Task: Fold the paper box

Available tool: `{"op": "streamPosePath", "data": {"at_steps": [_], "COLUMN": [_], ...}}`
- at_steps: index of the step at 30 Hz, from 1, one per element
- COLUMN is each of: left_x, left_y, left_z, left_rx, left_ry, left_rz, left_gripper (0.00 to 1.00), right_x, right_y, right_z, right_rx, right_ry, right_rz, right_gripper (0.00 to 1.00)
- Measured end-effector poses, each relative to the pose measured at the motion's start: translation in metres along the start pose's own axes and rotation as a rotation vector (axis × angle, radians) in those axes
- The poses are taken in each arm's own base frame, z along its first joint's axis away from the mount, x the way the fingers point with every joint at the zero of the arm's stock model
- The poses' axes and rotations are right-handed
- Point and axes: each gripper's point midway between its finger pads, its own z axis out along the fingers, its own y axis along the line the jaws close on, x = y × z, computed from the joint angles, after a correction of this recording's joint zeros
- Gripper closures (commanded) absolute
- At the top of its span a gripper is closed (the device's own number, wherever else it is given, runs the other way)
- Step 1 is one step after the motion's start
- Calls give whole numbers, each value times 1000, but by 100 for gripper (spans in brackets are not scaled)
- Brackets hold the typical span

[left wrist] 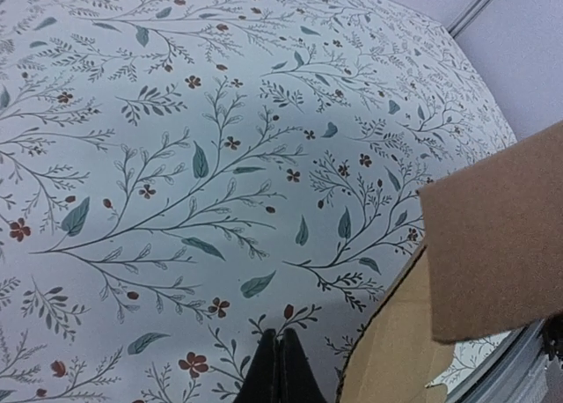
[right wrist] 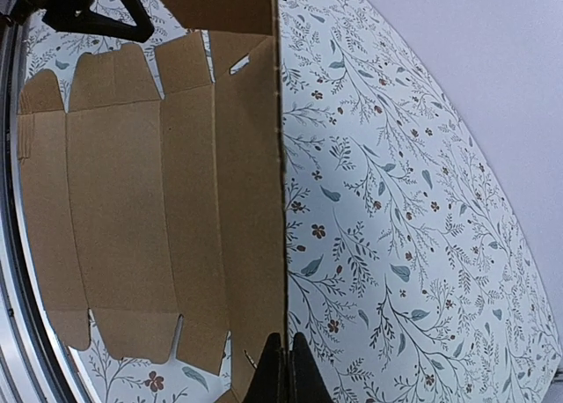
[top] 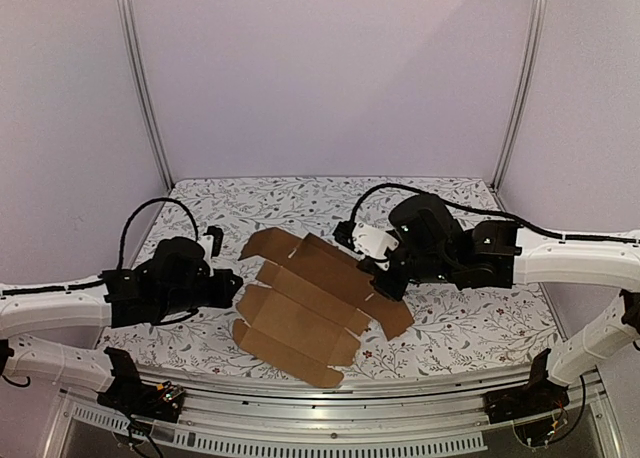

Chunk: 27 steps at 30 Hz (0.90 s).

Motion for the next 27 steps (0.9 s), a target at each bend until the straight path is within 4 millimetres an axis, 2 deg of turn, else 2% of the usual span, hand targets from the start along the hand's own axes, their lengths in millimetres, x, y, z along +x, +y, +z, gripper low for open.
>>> {"op": "streamPosePath", "data": {"at_steps": [5, 12, 20, 27], "left_x": [-7, -11, -22, -21], "left_y": [-10, -12, -31, -45], "left_z": [4, 8, 2, -4], "left_rx": [92, 197, 338, 419], "left_ry": [-41, -65, -82, -67], "left_rz": [-52, -124, -136, -103], "left_gripper": [100, 100, 100, 100], "right_x": [-3, -8, -10, -9], "right_y": [2, 4, 4, 4], "right_z": [-5, -11, -11, -10], "right_rx": [-20, -35, -40, -39], "right_ry": [-24, -52, -61, -59], "right_rz": [5, 9, 14, 17], "right_gripper": [100, 100, 100, 100]}}
